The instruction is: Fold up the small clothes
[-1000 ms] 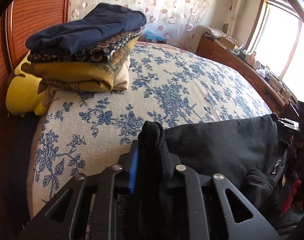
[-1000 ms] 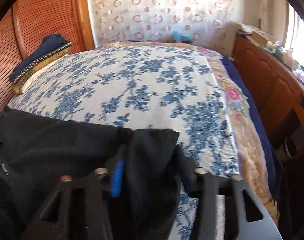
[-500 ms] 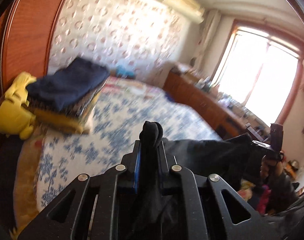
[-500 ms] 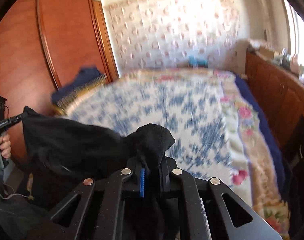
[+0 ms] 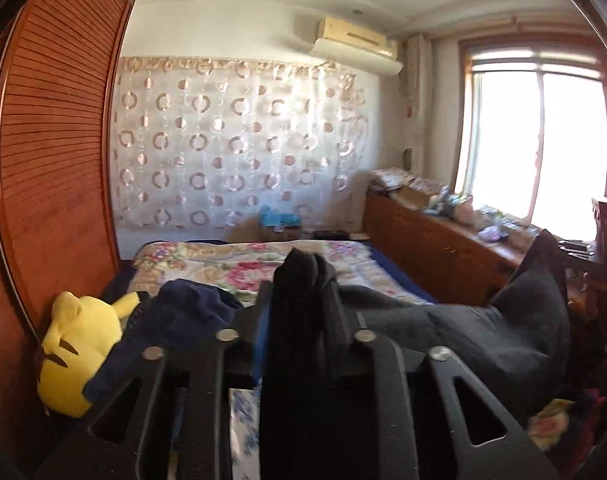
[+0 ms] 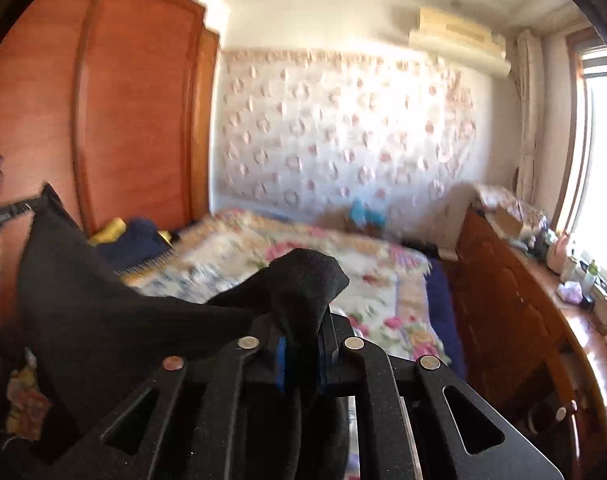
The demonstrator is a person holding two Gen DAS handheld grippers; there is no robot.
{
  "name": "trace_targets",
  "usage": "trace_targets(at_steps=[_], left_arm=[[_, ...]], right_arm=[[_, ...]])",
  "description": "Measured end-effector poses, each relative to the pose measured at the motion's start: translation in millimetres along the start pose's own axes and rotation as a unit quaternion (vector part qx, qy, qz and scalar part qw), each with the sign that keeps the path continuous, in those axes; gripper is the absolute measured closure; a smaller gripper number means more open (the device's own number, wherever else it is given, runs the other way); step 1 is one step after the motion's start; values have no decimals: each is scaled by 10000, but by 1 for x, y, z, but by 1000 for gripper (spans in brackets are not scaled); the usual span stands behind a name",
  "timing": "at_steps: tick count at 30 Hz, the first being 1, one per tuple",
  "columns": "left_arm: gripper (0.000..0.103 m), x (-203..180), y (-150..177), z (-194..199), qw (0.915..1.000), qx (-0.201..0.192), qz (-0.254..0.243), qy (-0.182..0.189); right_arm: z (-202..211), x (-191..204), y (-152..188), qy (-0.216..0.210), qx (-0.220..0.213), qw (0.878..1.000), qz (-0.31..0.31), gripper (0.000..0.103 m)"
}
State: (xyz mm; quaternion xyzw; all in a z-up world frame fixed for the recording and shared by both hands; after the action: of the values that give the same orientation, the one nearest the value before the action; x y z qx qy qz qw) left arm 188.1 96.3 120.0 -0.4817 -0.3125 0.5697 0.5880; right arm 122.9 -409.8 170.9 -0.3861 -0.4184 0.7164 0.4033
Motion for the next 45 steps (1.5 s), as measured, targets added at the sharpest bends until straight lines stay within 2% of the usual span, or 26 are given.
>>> trace_targets(at_steps=[1, 2, 3, 5, 7, 8, 9, 11, 15, 21, 24, 31, 37, 45], left_arm=[[57, 6, 9, -26, 9999, 157, 10, -53], [53, 11, 19, -47, 9994, 337, 18, -44], [50, 17, 37, -70, 9979, 645, 12, -91], [48, 24, 71, -94, 9938, 1095, 43, -197], [45, 25, 97, -100, 9912, 1316, 12, -156], [36, 25, 107, -100, 9900, 1401, -23, -174], [32, 25, 117, -99, 9888, 1484, -50, -178], [23, 18, 129, -96, 9868, 1618, -75, -59], [22, -1, 143, -84, 9844, 1753, -108, 64], [22, -17, 168, -76, 9810, 1932, -140, 110], [22, -20, 185, -78, 9774, 2097, -252, 46], [22, -22, 221, -87, 9689, 2461, -252, -24], [22, -23, 238, -92, 9638, 2644, -339, -115], [19, -29, 245, -96, 9615, 2667, -576, -317]], right_arm=[[-30, -5, 3, 137, 208, 9997, -80, 79], [-64, -12, 13, 365, 514, 9978, -184, 75], [-91, -14, 25, 508, 817, 9952, -198, 73], [-130, -18, 53, 505, 1223, 9904, -404, 73], [-151, -17, 81, 396, 1438, 9865, -679, 73], [-157, -14, 93, 331, 1493, 9856, -723, 72], [-161, -12, 102, 264, 1556, 9848, -723, 71], [-163, -7, 119, 167, 1654, 9837, -682, 67], [-162, -13, 137, -130, 1651, 9828, -813, 54], [-134, -5, 150, -436, 1583, 9805, -1080, 53], [-127, 9, 168, -548, 1654, 9781, -1139, 53], [-135, 15, 199, -463, 1819, 9758, -1118, 53], [-133, 17, 196, -360, 1775, 9787, -964, 51], [-138, 29, 198, -256, 1722, 9808, -876, 49]])
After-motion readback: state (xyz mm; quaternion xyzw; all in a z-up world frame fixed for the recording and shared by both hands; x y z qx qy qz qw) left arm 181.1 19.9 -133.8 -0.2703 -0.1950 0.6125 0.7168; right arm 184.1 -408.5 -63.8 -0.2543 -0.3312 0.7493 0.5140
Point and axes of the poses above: each gripper's, at about its wrist camera, not at the fingertips, and z roughly against the way its jaws point, x to its left, y to its underside, the point moved 5 cm from there along -z, roughly the way its jaws point, and after that the axes turned 6 degrees about z, right-handed, at the moved point
